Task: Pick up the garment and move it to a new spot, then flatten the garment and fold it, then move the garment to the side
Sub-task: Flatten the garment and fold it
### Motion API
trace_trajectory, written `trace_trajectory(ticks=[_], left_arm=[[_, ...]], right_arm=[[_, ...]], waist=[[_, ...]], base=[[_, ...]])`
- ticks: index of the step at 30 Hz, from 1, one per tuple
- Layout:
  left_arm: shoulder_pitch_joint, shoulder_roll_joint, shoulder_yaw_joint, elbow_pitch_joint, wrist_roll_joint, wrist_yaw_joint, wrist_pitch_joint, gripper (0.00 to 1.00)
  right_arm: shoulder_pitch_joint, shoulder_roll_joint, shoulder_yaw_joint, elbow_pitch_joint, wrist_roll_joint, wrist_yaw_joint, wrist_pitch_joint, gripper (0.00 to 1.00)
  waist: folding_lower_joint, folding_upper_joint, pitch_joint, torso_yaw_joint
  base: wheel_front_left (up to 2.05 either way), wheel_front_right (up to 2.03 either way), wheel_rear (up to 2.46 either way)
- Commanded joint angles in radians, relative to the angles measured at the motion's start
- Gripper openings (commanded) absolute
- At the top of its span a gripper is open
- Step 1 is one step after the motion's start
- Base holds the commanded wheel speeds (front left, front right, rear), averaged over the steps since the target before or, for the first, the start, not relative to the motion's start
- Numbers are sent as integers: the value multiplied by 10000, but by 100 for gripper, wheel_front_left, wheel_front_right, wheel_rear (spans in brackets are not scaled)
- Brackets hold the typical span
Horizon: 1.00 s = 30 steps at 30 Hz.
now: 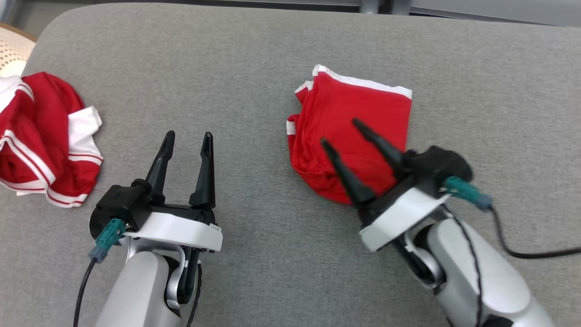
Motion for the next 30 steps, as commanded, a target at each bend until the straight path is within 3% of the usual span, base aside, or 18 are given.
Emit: trace_trajectory(ticks=[1,6,10,14,30], left_arm=[[-93,42,96,16,109,-44,-1,100],[-14,51,314,17,385,-69,-1,100],[166,135,543,24,575,-98,-1,100],[230,231,699,53,650,-139,-1,100],[1425,570,868,229,634,-189,111,100]], right_arm=[[214,-146,-275,-171,78,-3,-250,100],[814,-394,-1981,-727,-137,-3,-768,100],[1741,-542,-3903,-1111,-477,-3,-773,100],[2579,-611,-5071,-1486,-736,-3,-618,100],[4680,-76,-5973,-2532,-1218,-3,179,100]], waist=[[0,0,-44,-137],[0,0,-151,-472],[0,0,-314,-782],[0,0,-510,-914],[0,0,-2158,-1054]], base=[[0,0,0],[0,0,0],[0,0,0],[0,0,0],[0,0,0]])
